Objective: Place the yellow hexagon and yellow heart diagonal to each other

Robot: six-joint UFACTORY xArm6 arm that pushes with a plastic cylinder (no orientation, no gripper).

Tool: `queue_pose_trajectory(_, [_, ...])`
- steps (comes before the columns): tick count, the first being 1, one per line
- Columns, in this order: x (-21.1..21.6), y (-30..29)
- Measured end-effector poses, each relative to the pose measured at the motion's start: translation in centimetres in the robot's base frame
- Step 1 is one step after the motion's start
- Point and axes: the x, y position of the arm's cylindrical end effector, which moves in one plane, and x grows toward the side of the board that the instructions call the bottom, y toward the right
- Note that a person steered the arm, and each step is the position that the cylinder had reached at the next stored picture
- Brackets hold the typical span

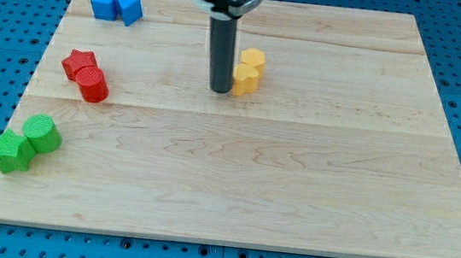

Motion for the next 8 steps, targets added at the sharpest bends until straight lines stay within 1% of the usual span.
queue_pose_trajectory(1, [-4.4,3.6])
queue_pose_trajectory(2, [-10.1,5.4])
queue_pose_trajectory(3, [-10.5,1.3])
queue_pose_trajectory(4, [-13.6,2.4])
queue_pose_trajectory(5, [-14.7,14.0])
queue_pose_trajectory(6, [-14.0,15.1])
queue_pose_trajectory(7, [-8.7,14.9])
queue_pose_trajectory(8, [-8.7,21.0])
